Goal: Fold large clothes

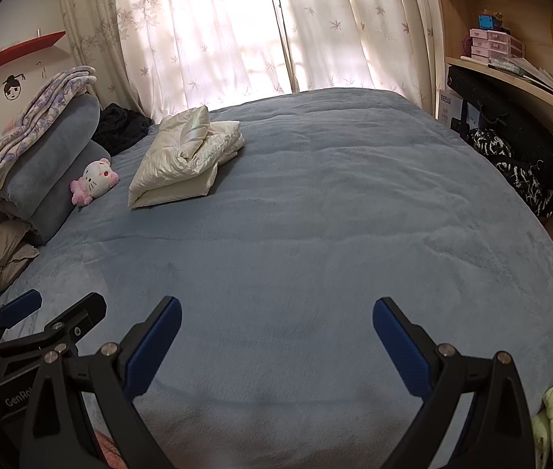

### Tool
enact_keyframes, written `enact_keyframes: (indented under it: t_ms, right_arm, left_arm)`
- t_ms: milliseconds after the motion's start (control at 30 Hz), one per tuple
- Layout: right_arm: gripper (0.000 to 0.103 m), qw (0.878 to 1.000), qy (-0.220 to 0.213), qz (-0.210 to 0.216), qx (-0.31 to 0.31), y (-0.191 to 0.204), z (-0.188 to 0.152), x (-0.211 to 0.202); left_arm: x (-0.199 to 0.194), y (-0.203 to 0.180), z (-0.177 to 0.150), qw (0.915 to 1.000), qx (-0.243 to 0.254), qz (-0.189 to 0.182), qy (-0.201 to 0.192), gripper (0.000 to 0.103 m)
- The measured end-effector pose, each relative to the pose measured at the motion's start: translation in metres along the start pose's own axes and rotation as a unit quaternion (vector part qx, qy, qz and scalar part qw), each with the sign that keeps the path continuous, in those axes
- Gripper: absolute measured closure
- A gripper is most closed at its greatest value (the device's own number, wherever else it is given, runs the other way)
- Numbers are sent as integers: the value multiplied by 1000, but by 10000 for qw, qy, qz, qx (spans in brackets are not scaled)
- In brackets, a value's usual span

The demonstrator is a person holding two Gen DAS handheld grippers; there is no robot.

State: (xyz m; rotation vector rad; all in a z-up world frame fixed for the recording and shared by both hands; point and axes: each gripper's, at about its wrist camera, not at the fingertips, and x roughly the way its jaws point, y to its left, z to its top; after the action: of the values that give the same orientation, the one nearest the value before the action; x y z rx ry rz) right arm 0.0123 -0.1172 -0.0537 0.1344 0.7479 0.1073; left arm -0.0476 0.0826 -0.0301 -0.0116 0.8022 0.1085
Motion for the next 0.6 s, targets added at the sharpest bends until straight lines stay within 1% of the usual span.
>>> enact_keyframes:
  t_ms: [600]
  right_arm:
    - [4, 10000, 44, -3, 29, 3, -7, 4]
  left_arm:
    - [4, 5, 2, 9999, 71, -4, 100, 4]
